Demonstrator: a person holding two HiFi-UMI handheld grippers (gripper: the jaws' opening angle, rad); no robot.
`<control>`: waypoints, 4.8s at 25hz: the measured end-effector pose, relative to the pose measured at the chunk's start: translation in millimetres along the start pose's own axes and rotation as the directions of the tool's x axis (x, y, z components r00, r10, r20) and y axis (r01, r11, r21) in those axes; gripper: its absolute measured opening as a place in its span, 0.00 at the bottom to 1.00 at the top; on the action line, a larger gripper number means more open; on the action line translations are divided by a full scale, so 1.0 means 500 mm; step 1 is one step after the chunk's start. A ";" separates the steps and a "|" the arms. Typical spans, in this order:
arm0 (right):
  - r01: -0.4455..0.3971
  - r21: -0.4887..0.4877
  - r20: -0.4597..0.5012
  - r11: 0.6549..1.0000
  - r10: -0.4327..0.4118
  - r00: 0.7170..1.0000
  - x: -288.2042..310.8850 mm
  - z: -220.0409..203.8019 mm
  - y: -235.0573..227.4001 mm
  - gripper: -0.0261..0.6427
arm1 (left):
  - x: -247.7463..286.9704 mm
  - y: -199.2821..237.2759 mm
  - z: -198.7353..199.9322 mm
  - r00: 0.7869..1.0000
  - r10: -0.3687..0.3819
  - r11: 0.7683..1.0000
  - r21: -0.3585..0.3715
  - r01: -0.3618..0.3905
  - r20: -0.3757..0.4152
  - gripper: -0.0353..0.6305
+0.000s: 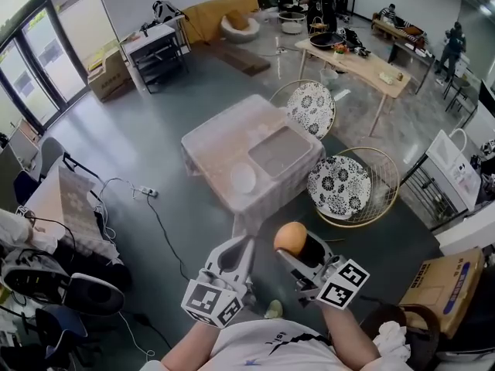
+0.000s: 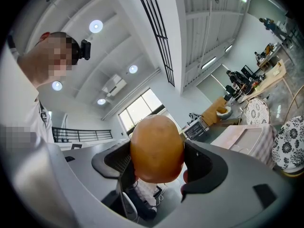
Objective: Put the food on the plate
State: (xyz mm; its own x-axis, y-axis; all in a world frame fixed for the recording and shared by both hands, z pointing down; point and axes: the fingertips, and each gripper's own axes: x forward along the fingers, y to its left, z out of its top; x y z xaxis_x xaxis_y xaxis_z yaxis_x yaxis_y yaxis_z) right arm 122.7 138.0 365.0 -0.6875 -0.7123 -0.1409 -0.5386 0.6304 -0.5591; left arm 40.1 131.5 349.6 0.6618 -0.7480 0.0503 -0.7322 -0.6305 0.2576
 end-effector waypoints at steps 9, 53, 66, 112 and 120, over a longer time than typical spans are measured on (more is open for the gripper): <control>0.013 -0.023 -0.038 1.000 -0.014 0.999 0.104 0.006 -0.065 0.51 | 0.072 0.110 0.006 1.000 0.010 1.000 0.006 -0.010 0.000 0.06; 0.071 -0.173 -0.473 0.982 -0.146 0.869 0.575 -0.183 -0.574 0.51 | 0.469 0.644 -0.074 0.985 0.131 0.990 -0.037 -0.136 -0.114 0.06; -0.003 -0.321 -0.686 0.947 -0.230 0.690 0.554 -0.435 -0.732 0.51 | 0.523 0.726 -0.221 0.972 0.158 0.984 -0.058 -0.170 -0.175 0.06; -0.025 -0.322 -0.770 0.946 -0.246 0.589 0.612 -0.464 -0.757 0.51 | 0.532 0.741 -0.290 0.961 0.137 0.988 -0.037 -0.150 -0.241 0.06; 0.032 -0.214 -0.657 0.976 -0.168 0.735 0.652 -0.310 -0.655 0.51 | 0.507 0.697 -0.188 0.967 0.130 0.990 -0.022 -0.138 -0.220 0.06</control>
State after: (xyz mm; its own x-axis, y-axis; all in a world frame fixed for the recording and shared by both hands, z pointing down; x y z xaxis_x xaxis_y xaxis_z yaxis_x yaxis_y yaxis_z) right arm -0.3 -253.1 628.7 -0.7348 -0.4267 0.5273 -0.6519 0.6590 -0.3752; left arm -32.1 -258.5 543.1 0.5799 -0.7596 0.2945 -0.8130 -0.5162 0.2693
